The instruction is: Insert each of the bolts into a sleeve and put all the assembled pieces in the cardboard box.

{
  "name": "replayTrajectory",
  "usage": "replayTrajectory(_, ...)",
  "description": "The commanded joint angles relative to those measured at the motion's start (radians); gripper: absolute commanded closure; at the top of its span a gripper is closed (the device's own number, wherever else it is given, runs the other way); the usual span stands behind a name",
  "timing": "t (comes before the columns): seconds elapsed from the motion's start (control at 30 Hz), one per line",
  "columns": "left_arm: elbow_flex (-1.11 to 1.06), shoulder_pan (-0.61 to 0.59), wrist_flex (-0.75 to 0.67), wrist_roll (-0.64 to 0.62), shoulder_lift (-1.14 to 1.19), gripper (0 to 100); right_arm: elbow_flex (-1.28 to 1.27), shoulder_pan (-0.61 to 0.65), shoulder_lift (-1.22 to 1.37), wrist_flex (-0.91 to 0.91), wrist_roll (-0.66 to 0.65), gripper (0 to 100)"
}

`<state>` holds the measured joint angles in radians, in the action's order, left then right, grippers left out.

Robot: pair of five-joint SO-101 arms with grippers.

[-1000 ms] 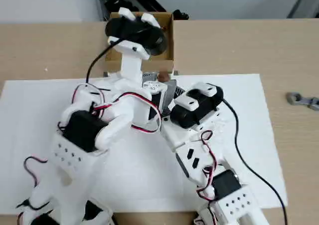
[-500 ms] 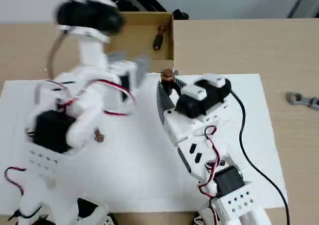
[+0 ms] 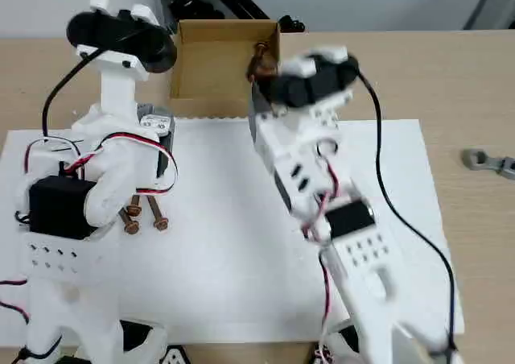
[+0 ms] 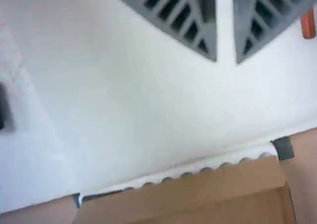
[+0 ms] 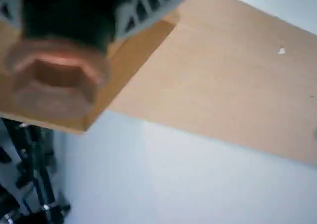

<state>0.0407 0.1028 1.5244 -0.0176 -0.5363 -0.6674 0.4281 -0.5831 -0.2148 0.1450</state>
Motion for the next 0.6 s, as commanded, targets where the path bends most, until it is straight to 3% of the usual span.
replayTrajectory(0.0, 0.041, -0.005, 0.026, 0.002, -0.025, 99, 0.215, -0.019, 0.154, 0.03, 0.011, 99.5)
replayTrajectory(0.57, 0.038, -0.006, 0.061, 0.006, -0.12, 99, 0.862, -0.054, 0.851, 0.025, 0.006, 99.5)
